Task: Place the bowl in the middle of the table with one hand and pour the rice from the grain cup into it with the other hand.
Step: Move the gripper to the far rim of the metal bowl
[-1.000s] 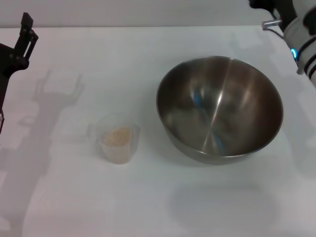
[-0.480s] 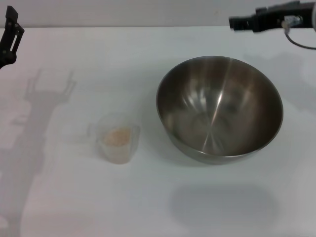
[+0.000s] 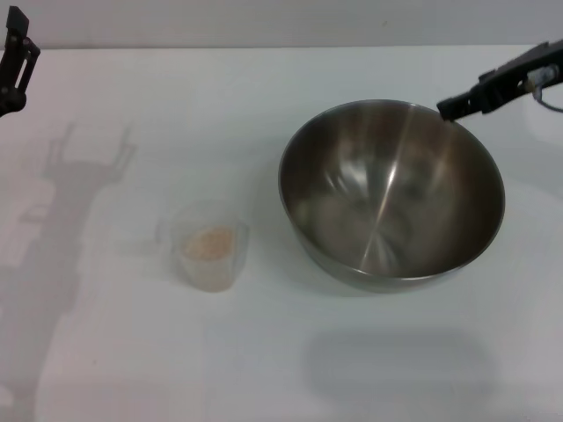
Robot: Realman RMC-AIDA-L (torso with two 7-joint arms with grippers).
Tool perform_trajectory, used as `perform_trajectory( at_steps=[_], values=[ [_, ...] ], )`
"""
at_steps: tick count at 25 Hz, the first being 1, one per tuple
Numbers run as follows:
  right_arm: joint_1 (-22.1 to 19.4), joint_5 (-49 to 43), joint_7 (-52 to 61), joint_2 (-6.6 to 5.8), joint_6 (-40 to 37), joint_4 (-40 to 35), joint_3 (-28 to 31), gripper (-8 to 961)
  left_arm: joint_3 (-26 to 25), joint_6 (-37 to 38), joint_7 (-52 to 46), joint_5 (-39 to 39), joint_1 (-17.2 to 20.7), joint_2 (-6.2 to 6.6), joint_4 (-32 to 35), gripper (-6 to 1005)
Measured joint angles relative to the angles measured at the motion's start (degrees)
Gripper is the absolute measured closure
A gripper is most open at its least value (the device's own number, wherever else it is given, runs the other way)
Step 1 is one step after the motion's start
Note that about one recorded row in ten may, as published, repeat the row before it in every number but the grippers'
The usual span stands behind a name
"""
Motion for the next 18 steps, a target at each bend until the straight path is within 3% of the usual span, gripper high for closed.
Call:
perform_trajectory(
  at_steps=[11,18],
  values=[
    [2.74,-3.07,-4.30,0.10,-1.65,11.24,0.30,257,0.00,0.62,0.04,-0.07,0.04,-0.02,-0.03,163],
    [3.36,-2.91,-6.84,1.31,-4.47,15.78,0.69,259,0.00,0.72,0.04,-0.07,0.04,-0.02,-0.04,163]
  ],
)
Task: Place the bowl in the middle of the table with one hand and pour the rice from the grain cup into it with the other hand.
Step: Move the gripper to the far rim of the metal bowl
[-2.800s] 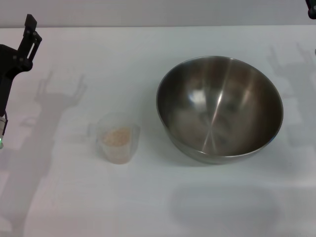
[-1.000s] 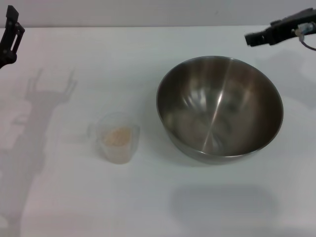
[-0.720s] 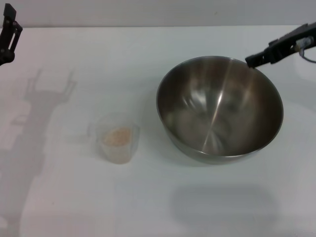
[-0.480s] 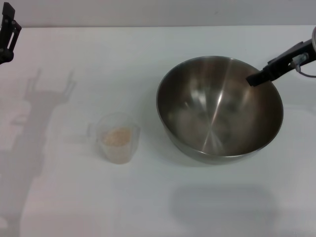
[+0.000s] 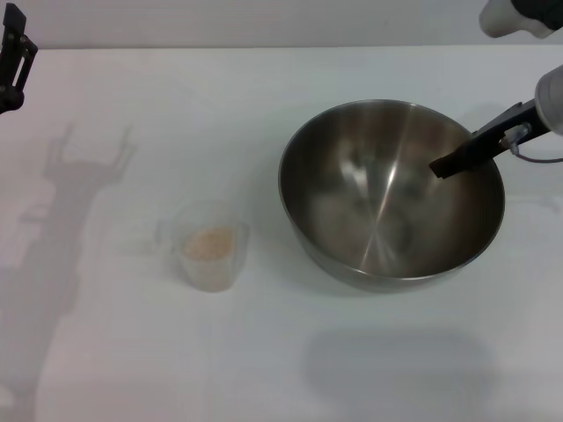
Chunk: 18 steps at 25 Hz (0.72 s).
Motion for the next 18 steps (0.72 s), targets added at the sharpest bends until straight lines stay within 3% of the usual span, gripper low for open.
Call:
perform_trajectory(
  at_steps=[2,18],
  values=[
    [0.16,0.17,-0.17,0.20,-0.54,1.01,-0.02,260,0.00,0.01,0.00,0.00,0.00,0.00,0.00,163],
    [0.07,0.43,-0.41,0.18,-0.50,0.07,0.61,775,0.00,0.29,0.00,0.00,0.00,0.00,0.09,164]
  ],
)
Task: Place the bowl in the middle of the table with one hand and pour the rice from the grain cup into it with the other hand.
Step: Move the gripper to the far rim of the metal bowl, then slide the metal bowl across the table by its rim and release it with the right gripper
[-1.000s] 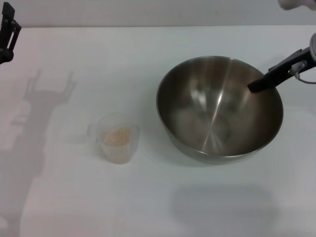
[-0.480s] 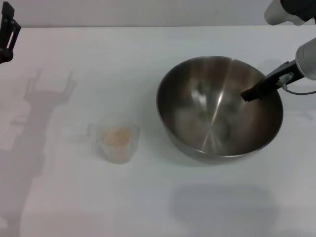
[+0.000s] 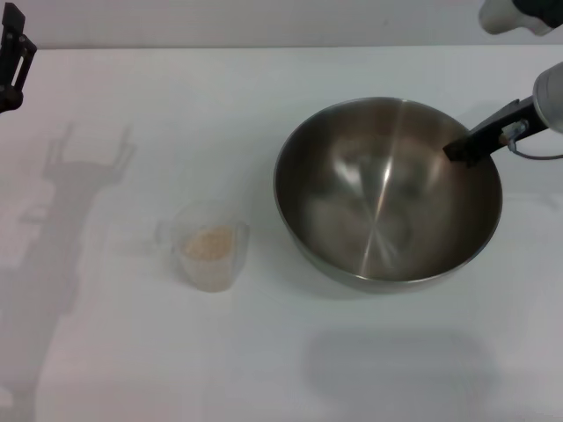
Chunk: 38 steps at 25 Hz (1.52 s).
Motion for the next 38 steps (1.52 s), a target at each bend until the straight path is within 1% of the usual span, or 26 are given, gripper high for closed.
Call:
perform_trajectory(
  at_steps=[3,8,10,11,16,20,21,22,24,32,38],
  values=[
    [-0.25,0.70,-1.07,0.00,0.18,-1.36,1.30,902,0.00,0.13,0.00,0.00,0.00,0.00,0.00,164],
    [-1.86,5.05,-5.19,-0.10,1.00,-4.77,3.77,944,0.00,0.59,0.00,0.00,0.00,0.00,-0.02,164],
    [-2.74,7.05,-7.85,-0.08,1.84,-6.47,4.64,945,0.00,0.81,0.00,0.00,0.00,0.00,-0.02,164],
    [-4.02,10.63,-11.52,-0.02,3.47,-8.75,5.44,946,0.00,0.93,0.00,0.00,0.00,0.00,-0.04,164],
    [-5.50,14.65,-15.10,0.00,5.37,-10.67,5.73,949,0.00,1.20,0.00,0.02,0.00,0.00,-0.26,164],
    [-5.74,17.18,-18.47,-0.06,8.82,-10.29,6.24,951,0.00,1.31,0.00,0.05,0.00,0.00,-0.37,164],
    [-5.74,18.58,-20.04,-0.09,11.01,-9.91,6.31,951,0.00,1.32,0.00,0.06,0.00,0.00,-0.40,164],
    [-5.74,18.58,-20.04,-0.09,11.01,-9.91,6.31,951,0.00,1.38,0.00,0.08,0.00,0.00,-0.41,164],
    [-5.28,20.45,-21.74,-0.14,13.74,-8.38,6.25,951,0.00,1.57,0.00,0.13,0.00,0.00,-0.43,164],
    [-4.31,20.65,-22.02,0.05,14.35,-4.59,3.74,950,0.00,1.86,0.00,0.31,0.20,0.00,-0.53,164],
    [-2.62,18.89,-21.75,0.10,13.77,-0.32,3.02,950,0.00,2.07,0.00,0.31,0.43,0.00,-0.53,164]
  ],
)
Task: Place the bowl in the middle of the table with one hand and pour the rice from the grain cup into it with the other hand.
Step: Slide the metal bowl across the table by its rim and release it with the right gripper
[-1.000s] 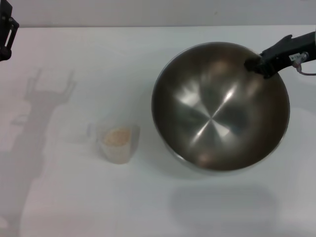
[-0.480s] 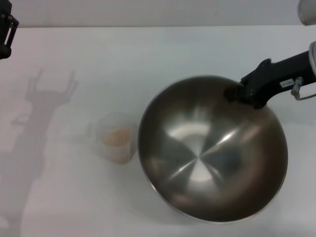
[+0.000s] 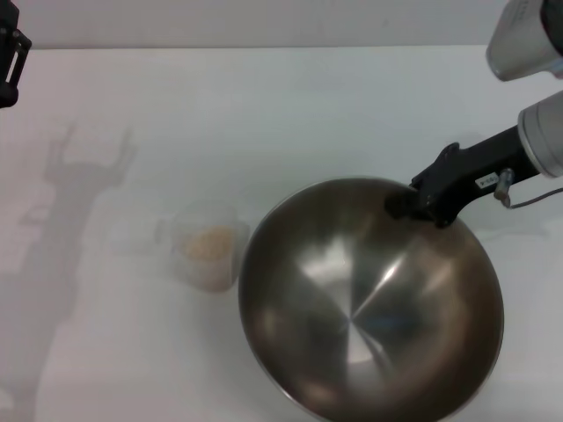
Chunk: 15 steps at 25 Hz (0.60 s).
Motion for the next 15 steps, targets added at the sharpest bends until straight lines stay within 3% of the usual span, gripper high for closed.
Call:
perform_trajectory(
  at_steps=[15],
  values=[
    [1.18,-2.47,3.02,0.08,-2.25,2.50,-4.17,949,0.09,1.14,0.00,0.14,0.12,0.00,0.35,164]
  ],
)
